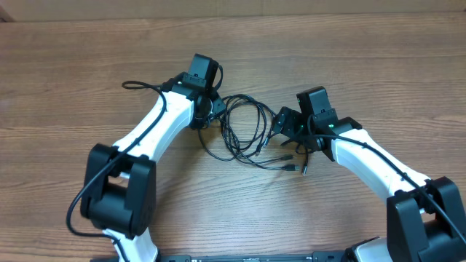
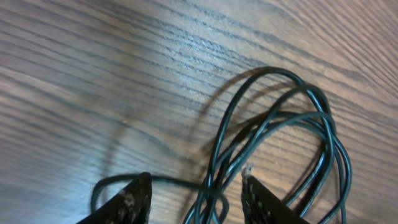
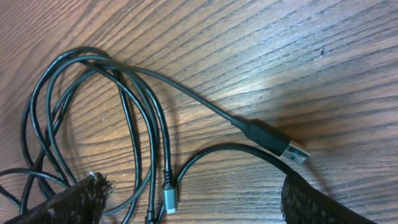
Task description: Untangle cables
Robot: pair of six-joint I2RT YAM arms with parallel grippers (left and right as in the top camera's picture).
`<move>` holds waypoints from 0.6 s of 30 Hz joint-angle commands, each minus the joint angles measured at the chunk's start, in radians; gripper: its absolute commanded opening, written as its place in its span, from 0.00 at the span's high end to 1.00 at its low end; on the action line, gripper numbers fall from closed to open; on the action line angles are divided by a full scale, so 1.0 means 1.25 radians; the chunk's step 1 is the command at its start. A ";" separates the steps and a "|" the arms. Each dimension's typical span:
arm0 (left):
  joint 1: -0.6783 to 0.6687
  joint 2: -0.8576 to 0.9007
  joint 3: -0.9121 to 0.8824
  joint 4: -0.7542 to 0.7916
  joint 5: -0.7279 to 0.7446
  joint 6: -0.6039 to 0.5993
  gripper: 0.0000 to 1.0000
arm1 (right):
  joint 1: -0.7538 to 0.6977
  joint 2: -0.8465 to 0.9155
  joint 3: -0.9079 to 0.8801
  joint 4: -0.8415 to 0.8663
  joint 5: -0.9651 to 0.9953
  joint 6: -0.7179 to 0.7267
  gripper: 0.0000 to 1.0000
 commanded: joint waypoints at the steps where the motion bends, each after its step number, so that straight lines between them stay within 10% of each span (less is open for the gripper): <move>1: -0.008 0.042 -0.012 0.019 0.024 -0.033 0.52 | 0.004 0.015 0.007 0.005 0.016 -0.002 0.12; 18: -0.005 0.072 0.020 0.015 0.098 -0.056 0.55 | 0.004 0.015 0.007 0.008 0.016 -0.002 0.12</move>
